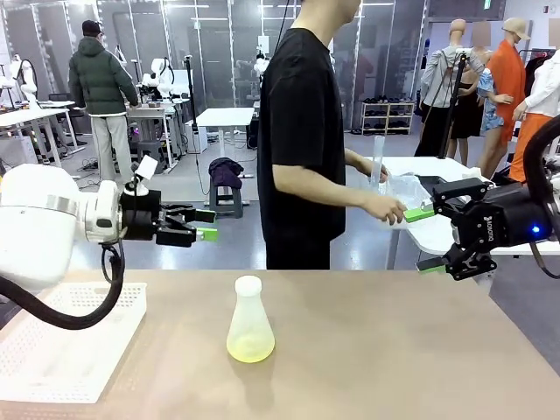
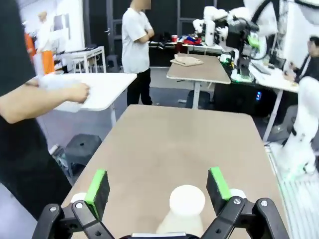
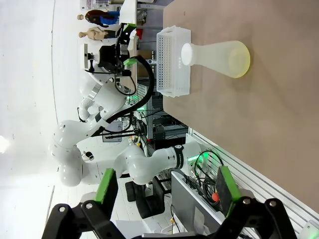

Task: Prepare the solutions needed for the experiment.
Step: When the human places the Big flask in the center of the table, pick up the Big flask and place it in the left Organizing basket.

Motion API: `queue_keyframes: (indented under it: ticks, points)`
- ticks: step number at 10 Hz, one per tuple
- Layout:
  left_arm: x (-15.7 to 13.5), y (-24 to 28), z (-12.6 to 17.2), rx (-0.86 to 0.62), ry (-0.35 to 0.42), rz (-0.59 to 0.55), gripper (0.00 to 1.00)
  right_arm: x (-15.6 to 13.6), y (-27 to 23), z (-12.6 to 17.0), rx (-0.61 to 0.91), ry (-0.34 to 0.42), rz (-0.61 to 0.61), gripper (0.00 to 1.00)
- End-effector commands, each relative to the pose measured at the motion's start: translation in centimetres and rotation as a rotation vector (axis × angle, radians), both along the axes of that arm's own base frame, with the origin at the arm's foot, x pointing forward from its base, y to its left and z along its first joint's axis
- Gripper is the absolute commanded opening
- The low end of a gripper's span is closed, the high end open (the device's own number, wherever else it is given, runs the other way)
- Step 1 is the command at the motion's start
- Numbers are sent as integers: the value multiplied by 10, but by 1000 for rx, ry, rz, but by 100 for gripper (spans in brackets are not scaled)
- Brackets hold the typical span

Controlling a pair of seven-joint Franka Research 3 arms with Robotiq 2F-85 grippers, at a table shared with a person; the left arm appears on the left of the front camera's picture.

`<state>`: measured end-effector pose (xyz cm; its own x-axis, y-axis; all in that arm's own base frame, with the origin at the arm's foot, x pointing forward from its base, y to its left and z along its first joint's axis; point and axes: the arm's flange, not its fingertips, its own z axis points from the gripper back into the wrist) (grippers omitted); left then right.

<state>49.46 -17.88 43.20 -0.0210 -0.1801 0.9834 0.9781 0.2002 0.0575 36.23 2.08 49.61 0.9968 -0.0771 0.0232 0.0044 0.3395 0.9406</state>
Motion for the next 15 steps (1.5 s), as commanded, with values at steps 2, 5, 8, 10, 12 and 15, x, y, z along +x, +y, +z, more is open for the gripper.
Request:
queue_keyframes:
  ticks: [2,5,8,10,12,15]
  points:
    - [6,-13,-14,-18,-83,-30,100,-1,0,1,14,-9,-1,100]
    - [0,-9,-12,10,-62,-38,100,-1,0,1,14,-9,-1,100]
    - [0,-9,-14,10,-60,-37,100,-1,0,1,14,-9,-1,100]
    - [15,-21,-39,24,-49,-42,100,-1,0,1,14,-9,-1,100]
    - [13,-32,-55,11,-63,-115,100,-1,0,1,14,-9,-1,100]
    - [10,-33,-84,52,-95,-171,100,-1,0,1,14,-9,-1,100]
